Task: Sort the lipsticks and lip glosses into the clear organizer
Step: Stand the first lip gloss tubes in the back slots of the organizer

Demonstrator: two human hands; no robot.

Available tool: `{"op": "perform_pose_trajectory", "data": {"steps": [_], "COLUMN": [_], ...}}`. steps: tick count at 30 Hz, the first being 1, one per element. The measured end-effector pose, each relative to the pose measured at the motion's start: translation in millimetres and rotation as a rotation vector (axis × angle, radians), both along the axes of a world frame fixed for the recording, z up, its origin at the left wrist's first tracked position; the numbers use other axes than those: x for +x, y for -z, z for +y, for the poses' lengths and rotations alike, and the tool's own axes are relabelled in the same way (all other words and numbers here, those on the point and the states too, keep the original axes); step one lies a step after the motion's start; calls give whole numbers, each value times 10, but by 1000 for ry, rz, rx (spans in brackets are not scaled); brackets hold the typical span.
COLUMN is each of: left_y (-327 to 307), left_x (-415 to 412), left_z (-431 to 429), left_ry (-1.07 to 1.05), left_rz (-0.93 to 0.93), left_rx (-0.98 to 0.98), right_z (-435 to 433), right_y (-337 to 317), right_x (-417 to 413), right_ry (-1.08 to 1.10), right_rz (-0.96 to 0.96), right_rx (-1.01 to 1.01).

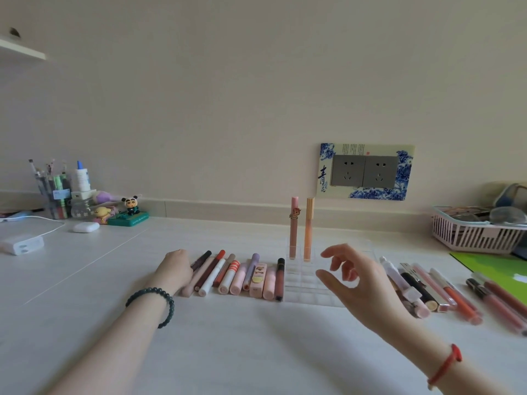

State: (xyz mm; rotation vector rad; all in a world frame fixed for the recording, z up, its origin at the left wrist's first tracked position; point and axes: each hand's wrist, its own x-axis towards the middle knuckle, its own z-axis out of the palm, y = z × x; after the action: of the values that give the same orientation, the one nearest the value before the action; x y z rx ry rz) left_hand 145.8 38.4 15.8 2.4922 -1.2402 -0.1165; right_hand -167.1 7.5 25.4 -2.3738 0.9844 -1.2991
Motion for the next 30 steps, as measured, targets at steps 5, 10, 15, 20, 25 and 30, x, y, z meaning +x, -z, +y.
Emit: {"op": "perform_pose_trajectory", "data": {"steps": [5,10,15,20,25,30], "left_y": [-123,-335,-453,-464,-490,-566], "left_x": [-60,-653,-1294,-1623,-1772,-1814], "left_z": [112,164,109,-61,-262,-435], "left_ry": [85,439,654,729,754,729], "left_rz": [238,865,968,862,774,559], "left_rx": [-249,-542,-619,-662,-726,-794], "right_z": [48,79,42,-76,-249,-453], "right_y": [-57,-187,-349,-517,-620,-680], "right_x": [-26,6,71,41,-20,-24], "right_ry": [-46,-115,-137,-102,-69,-27], "right_rz": [5,-35,-119,-204,-244,-224], "right_rx": [74,172,256,240,232,189]}}
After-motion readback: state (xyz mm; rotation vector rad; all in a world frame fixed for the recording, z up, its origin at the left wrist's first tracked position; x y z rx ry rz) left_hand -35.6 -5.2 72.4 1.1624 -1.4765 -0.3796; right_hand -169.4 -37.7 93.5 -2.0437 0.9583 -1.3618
